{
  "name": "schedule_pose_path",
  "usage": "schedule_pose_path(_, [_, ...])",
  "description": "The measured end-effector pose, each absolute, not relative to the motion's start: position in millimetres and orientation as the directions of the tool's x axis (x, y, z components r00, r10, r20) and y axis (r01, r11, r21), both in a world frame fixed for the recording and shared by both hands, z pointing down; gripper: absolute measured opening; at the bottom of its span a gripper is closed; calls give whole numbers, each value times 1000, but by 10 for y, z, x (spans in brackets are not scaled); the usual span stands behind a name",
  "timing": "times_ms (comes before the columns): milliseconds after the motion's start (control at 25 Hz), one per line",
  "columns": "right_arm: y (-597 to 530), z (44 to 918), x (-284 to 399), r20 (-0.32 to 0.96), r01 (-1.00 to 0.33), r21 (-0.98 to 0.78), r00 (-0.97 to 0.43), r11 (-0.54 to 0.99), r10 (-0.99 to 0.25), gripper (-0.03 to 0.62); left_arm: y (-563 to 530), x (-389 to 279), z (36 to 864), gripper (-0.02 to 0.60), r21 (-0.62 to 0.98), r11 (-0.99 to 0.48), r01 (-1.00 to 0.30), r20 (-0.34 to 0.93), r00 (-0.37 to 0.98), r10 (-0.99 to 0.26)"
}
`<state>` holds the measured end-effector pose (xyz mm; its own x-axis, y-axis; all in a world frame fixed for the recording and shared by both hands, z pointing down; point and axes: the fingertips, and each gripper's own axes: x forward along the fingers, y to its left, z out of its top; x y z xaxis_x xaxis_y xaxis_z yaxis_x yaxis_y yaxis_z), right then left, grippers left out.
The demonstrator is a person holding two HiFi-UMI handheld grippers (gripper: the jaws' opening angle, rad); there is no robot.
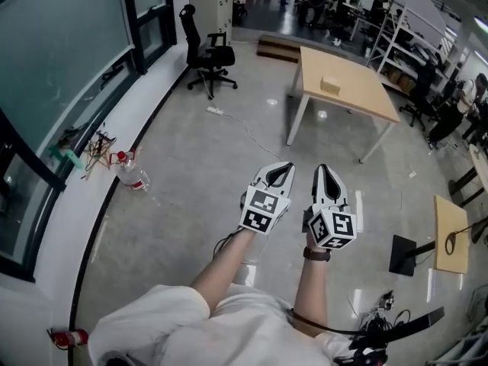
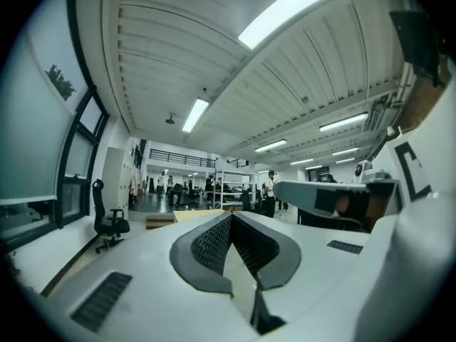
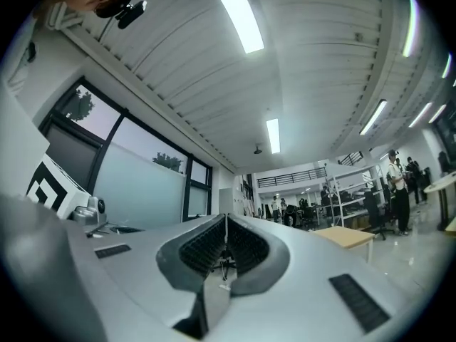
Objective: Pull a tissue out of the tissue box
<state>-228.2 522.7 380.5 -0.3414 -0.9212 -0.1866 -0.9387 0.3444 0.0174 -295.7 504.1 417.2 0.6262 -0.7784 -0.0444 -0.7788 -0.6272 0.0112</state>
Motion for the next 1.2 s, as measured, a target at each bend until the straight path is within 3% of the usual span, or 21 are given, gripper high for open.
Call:
schedule_pose_path(120, [5076, 3888, -2522, -155, -939, 5, -342, 345, -927, 11, 4945, -3214, 4152, -9, 65, -634, -771, -85, 628, -773])
schedule_pose_path(320, [4793, 4000, -2685, -105, -929, 40, -371, 369, -923, 11, 4629, -3376, 4272, -9, 54, -604, -795, -47, 602, -797])
schedule_pose_path(600, [4061, 4266, -2385, -70, -920, 37, -392, 391, -917, 11, 3819, -3356, 4376, -9, 88, -515, -853, -70, 510, -857])
schedule_pose_path(800, [3375, 4038, -1849, -70, -902, 147, -418, 405, -906, 11, 3125, -2747, 4188, -9, 152, -581, -800, -117, 569, -814])
schedule_pose_path(1200, [2417, 4110, -94, -72, -962, 37, -274, 272, -959, 11, 2272, -1320, 4206, -9, 79, -574, -815, -95, 567, -818])
